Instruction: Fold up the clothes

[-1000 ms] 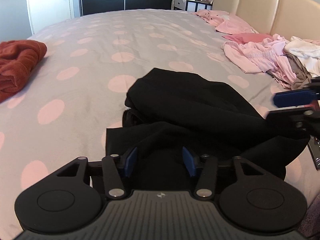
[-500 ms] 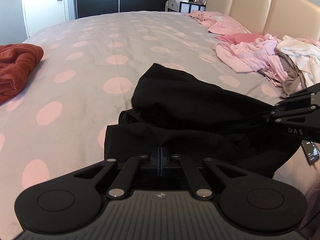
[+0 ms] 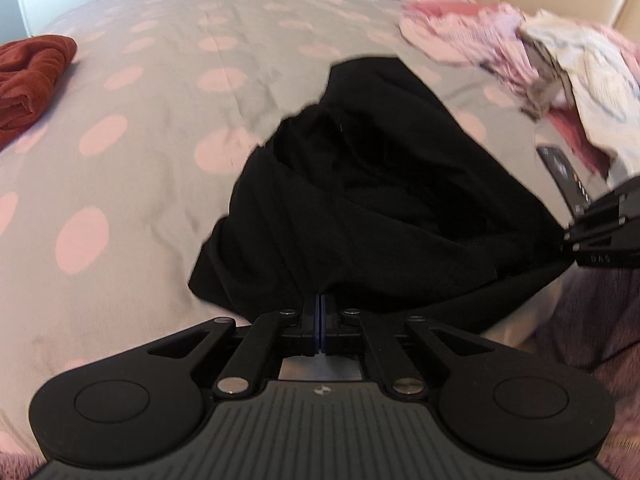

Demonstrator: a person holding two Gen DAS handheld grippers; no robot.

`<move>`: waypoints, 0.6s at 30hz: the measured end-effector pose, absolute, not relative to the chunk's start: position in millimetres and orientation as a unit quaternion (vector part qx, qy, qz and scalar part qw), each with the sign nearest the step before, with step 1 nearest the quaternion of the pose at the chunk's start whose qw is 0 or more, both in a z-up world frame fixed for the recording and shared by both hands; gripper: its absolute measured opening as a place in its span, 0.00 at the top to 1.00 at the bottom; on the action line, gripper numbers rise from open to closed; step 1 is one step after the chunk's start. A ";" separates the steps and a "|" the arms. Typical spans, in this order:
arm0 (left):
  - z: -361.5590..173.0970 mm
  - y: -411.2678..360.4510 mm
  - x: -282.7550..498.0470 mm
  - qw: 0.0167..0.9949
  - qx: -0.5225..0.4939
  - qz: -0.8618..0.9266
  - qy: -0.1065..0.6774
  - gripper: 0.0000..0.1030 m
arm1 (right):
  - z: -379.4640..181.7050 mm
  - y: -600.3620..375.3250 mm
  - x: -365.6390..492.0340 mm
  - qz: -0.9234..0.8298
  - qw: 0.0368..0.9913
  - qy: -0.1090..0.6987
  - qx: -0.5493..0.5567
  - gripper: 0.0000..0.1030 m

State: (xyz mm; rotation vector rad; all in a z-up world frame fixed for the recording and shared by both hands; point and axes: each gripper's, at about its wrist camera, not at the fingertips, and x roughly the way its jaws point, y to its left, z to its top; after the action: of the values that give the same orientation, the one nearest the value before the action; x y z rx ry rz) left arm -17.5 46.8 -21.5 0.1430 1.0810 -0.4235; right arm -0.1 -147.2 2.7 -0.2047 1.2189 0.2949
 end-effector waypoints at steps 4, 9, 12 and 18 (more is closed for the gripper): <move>-27.7 45.2 -26.0 0.818 0.086 -0.207 0.529 1.00 | 1.3 -137.0 -9.0 0.158 0.792 0.577 -0.125 0.94; -18.6 53.8 -29.9 0.828 0.074 -0.203 0.518 0.85 | 13.5 -138.7 -9.2 0.160 0.796 0.570 -0.126 0.92; -9.4 61.0 -29.7 0.834 0.060 -0.203 0.509 0.54 | 32.8 -141.3 -7.8 0.161 0.809 0.552 -0.126 0.77; 11.1 72.8 -12.2 0.858 -0.012 -0.191 0.476 0.53 | 72.3 -127.8 2.5 0.181 0.847 0.478 -0.147 0.62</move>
State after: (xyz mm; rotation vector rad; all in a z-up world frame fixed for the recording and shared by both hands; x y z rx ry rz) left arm -12.2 72.8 11.1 -0.0261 1.0000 -0.4018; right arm 2.5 -127.8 72.3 -0.3098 1.0080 0.3822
